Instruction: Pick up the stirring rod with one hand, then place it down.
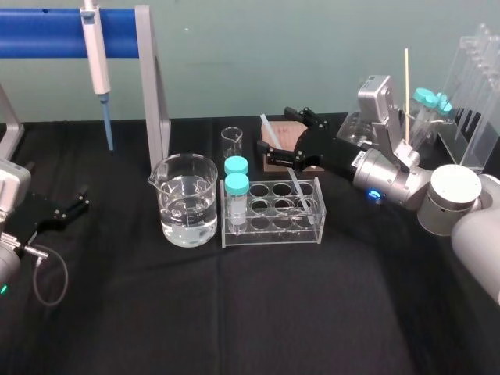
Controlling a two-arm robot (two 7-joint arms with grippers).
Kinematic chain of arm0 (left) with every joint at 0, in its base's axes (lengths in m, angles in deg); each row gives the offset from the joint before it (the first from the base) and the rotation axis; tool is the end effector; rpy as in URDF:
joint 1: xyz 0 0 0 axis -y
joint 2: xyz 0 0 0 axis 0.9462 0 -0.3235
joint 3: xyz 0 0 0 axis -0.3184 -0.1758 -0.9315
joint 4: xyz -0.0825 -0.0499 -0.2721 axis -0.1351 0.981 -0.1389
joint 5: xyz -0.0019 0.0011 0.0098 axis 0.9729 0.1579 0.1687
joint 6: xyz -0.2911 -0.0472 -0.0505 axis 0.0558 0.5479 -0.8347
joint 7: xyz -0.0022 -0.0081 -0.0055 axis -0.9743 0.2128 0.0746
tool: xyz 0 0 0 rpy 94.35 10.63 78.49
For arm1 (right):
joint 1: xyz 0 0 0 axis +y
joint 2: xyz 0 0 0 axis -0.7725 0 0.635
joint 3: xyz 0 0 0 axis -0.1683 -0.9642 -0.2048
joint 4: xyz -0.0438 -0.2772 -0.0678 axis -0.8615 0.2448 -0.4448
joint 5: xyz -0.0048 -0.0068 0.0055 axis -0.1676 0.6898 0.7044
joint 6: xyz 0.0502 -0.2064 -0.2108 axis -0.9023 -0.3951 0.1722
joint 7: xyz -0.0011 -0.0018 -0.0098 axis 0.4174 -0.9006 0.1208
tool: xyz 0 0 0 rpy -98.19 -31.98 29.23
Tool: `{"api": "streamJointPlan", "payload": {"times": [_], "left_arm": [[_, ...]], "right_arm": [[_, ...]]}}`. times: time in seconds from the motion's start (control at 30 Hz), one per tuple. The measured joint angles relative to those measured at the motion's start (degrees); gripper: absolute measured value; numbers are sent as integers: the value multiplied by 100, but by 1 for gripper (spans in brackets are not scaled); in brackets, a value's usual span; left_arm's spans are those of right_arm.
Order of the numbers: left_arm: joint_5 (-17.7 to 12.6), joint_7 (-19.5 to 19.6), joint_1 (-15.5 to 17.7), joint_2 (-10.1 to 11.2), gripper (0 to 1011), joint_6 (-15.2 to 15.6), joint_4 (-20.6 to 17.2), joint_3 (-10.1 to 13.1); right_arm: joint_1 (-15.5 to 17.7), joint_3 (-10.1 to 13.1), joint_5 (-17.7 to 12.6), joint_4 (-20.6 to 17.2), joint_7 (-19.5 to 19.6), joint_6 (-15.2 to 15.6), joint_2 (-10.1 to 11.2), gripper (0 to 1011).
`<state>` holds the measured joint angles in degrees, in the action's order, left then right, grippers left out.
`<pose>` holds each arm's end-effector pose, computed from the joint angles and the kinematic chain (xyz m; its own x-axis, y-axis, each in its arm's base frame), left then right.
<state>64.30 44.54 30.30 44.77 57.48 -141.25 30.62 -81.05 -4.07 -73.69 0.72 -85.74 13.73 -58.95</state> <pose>0.3488 0.0844 -0.2993 0.2923 0.8802 0.3738 -0.9552 0.2874 0.0704 0.4886 -0.0621 -0.2868 0.7436 -0.6357 0.2073 0.6493 0.7605 0.0035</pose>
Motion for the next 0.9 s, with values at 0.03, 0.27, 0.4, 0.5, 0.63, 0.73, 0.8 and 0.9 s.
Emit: {"api": "streamJointPlan", "payload": {"times": [0.03,0.27,0.4,0.5,0.63,0.73,0.8,0.9], "left_arm": [[0,0,0,0,1000,0,0,0],[0,0,0,0,1000,0,0,0],[0,0,0,0,1000,0,0,0],[0,0,0,0,1000,0,0,0],[0,0,0,0,1000,0,0,0],[0,0,0,0,1000,0,0,0],[0,0,0,0,1000,0,0,0],[0,0,0,0,1000,0,0,0]], "right_arm": [[-41,5,-8,82,-55,-5,-30,1002],[-299,41,-11,614,-355,-43,-224,1000],[-318,78,29,684,-401,4,-269,1000],[-248,113,68,591,-371,104,-260,1002],[-201,132,89,519,-313,161,-245,1002],[-206,126,87,530,-313,157,-246,1000],[-211,123,84,538,-315,148,-247,1002],[-219,119,82,547,-318,139,-248,1002]]}}
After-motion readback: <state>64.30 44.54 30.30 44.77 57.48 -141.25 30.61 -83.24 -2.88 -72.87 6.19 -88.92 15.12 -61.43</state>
